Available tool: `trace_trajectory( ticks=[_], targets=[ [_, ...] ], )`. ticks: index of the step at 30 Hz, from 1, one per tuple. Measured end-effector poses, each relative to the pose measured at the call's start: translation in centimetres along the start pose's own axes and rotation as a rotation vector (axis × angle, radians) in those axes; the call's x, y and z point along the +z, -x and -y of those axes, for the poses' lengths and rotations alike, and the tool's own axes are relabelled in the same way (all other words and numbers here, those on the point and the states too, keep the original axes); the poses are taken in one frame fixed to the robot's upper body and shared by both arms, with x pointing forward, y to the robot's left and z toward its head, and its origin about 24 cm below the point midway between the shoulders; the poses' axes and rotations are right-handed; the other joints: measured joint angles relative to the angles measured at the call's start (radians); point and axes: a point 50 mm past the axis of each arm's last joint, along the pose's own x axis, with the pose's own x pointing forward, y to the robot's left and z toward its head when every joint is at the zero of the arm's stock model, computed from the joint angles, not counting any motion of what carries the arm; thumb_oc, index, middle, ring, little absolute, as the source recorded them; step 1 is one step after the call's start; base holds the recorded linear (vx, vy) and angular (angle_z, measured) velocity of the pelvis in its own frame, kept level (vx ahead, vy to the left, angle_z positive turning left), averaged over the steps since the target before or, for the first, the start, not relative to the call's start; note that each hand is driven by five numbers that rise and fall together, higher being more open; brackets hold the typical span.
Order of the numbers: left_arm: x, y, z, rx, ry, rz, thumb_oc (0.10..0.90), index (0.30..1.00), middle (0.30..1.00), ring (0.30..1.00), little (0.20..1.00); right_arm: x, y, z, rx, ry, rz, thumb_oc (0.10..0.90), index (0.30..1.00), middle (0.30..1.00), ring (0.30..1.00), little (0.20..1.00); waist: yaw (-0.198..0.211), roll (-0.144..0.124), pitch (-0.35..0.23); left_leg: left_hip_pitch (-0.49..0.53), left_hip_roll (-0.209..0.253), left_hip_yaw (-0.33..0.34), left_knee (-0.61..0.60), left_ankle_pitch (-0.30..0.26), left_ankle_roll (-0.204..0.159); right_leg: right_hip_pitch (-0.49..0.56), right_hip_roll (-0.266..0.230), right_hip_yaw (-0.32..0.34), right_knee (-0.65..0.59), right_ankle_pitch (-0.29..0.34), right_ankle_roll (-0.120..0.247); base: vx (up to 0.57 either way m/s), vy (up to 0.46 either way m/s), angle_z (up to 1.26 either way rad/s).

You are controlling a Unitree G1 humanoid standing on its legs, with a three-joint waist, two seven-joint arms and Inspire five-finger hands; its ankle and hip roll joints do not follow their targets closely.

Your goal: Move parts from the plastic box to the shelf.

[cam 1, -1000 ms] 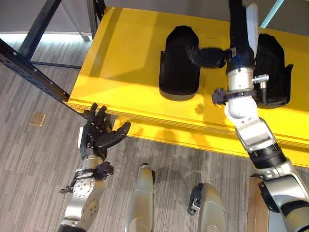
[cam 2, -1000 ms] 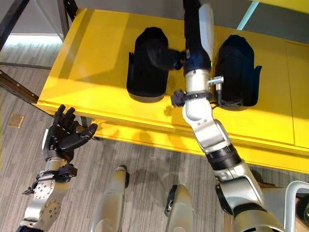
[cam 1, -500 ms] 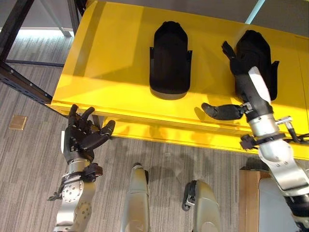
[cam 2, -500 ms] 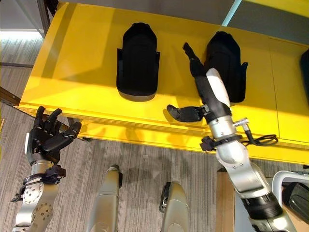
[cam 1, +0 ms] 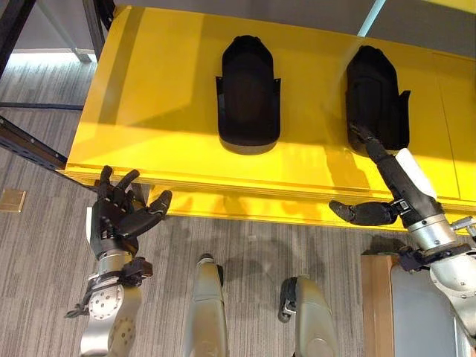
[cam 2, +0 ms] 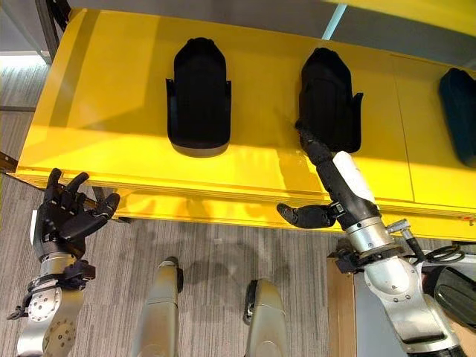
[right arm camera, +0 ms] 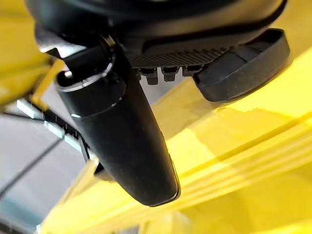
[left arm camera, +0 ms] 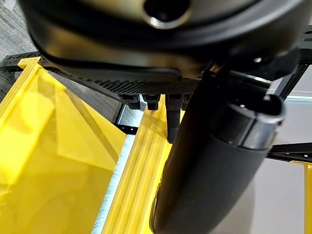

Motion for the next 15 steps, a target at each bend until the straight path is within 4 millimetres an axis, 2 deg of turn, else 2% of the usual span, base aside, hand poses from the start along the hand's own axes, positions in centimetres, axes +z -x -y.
trace_trajectory(
  ticks=[7,10,15],
  targets=[
    [0.0,0.2,-0.2,-0.004,-0.006,-0.004,0.900,1.000,1.000,1.000,1.000,1.6,-1.2,1.7,0.095,0.171,0.076,0.900,1.000,1.000,1.000,1.000,0.003,-0.026,-0.019,0.003,0.000,0.001,-0.005,0.000,0.000,0.005,-0.003,-0.001,-0.008,0.008,0.009,0.00,0.000,0.00],
    [0.0,0.2,-0.2,-0.016,-0.010,-0.009,0.900,1.000,1.000,1.000,1.000,2.3,-1.8,2.6,0.140,0.251,0.103,0.900,1.000,1.000,1.000,1.000,0.004,-0.027,-0.021,0.005,0.000,0.004,-0.007,0.002,0.002,0.009,-0.005,-0.001,-0.018,0.014,0.010,0.00,0.000,0.00],
    [-0.2,0.3,-0.2,-0.019,-0.029,-0.030,0.900,1.000,1.000,1.000,1.000,2.4,-1.9,2.7,0.161,0.262,0.108,0.900,1.000,1.000,1.000,1.000,0.003,-0.029,-0.025,0.021,-0.005,0.018,-0.015,0.002,0.006,0.024,-0.007,0.002,-0.037,0.018,0.008,0.00,0.004,-0.02]
  ],
)
